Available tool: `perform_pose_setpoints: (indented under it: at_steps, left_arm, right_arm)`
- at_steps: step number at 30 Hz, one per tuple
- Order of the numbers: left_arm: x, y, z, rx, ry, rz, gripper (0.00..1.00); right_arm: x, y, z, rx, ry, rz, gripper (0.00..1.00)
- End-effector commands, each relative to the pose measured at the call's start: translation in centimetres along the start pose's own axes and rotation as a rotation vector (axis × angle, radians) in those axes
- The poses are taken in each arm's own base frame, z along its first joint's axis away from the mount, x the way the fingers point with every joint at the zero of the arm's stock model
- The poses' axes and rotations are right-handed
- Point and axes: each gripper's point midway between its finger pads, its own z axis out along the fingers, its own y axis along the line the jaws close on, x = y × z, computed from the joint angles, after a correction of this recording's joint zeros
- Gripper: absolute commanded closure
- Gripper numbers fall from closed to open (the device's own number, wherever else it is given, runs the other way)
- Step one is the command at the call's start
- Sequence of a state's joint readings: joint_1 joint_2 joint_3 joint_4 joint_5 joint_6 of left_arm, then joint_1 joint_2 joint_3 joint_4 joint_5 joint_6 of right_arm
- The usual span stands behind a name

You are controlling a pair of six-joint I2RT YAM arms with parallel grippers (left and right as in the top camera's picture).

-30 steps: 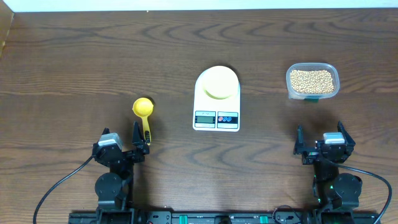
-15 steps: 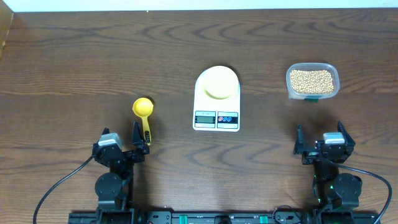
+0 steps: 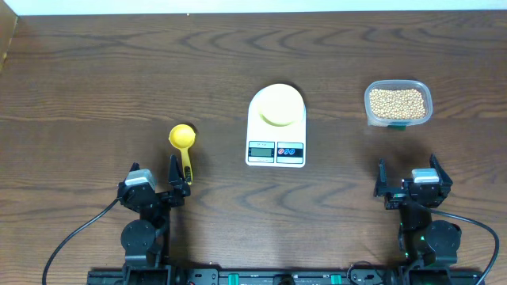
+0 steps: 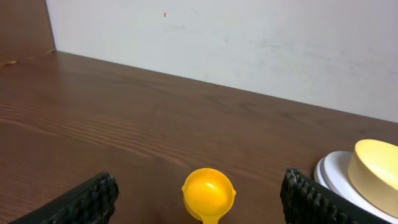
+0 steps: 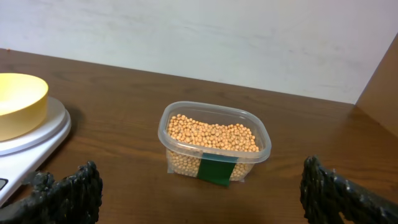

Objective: Scoop item into bowl and weigh 50g on scale

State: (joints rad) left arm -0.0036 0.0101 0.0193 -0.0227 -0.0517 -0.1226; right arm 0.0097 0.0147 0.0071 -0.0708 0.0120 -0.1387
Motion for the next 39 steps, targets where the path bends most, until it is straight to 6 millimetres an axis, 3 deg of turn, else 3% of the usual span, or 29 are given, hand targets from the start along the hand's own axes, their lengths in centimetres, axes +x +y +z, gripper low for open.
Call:
perform_pose_setpoints:
  at_steps: [1, 27, 39]
  left_arm:
    - [1.6, 0.7, 0.1, -0.032, 0.048, 0.023, 0.14]
    - [1.6, 0.7, 0.1, -0.031, 0.049, 0.023, 0.14]
    - [0.3, 0.9, 0.1, -0.050, -0.007, 0.025, 0.14]
  right_arm:
    - [0.0, -0.2, 0.0, 0.008, 0.000, 0.011, 0.01]
    - [0.0, -0.2, 0.0, 0.008, 0.000, 0.011, 0.01]
    - [0.0, -0.2, 0.0, 0.008, 0.000, 0.011, 0.01]
